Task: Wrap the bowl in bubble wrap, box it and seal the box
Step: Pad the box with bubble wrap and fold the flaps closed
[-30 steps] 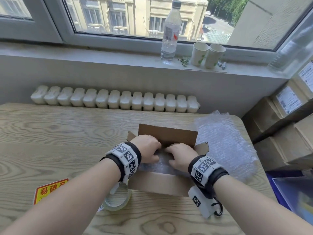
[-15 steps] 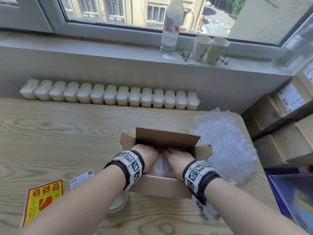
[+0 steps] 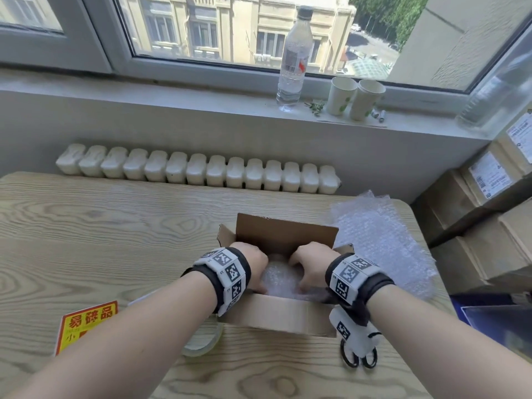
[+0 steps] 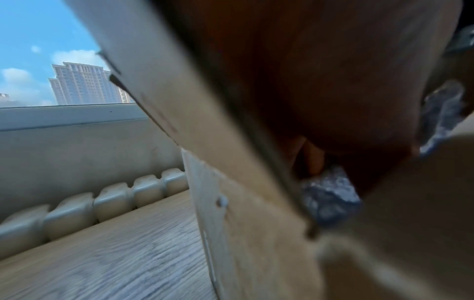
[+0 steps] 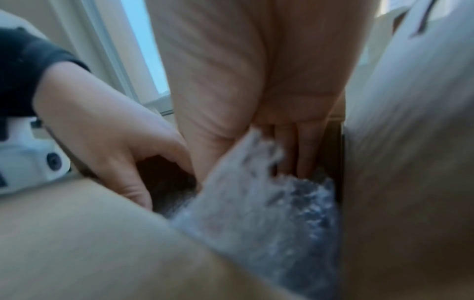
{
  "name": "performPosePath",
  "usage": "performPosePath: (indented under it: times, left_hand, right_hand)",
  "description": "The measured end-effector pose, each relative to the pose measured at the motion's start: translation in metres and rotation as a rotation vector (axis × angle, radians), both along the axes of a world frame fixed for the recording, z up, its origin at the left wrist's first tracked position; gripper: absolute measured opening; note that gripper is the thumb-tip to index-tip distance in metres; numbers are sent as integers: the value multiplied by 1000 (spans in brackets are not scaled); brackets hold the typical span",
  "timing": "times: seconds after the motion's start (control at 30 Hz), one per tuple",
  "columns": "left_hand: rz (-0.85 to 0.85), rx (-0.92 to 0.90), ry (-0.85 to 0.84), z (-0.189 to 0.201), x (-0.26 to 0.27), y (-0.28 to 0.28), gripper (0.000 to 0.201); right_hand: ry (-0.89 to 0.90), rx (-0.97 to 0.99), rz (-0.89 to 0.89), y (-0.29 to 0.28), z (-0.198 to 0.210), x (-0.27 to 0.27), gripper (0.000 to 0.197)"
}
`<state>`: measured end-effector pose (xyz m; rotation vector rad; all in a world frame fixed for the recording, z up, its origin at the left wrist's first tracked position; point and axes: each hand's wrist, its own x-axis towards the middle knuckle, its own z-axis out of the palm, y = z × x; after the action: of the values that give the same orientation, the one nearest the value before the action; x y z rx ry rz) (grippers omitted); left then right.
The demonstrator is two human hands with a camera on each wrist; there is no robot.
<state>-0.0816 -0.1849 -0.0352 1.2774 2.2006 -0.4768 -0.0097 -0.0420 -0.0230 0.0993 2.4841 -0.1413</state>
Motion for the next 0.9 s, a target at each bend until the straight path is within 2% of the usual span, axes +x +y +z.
performPosePath:
  times: [0.13,0.2,0.4,0.53,0.63,0.9]
  left_hand:
    - [-35,-36,58,-3,2,0,27]
    - [-50,-35,75,-9,4,-1,26]
    - [-44,17,61,-26,3,2,40]
    - [-85,-15,71,-36,-1,4,35]
    - [-90,-20,49,-39,-1,7,30]
    - [-61,-47,31,-28,3,7,33]
  right_hand:
    - [-62,124,56,-3,-6,12,20]
    - [-56,160,76,-8,-14,18,18]
    - [-30,200,80,-14,-32,20,41]
    - [8,194,76,-15,-43,20,47]
    - [23,209,88,-14,-49,19,47]
    - [-1,203,74,-14,-49,17,46]
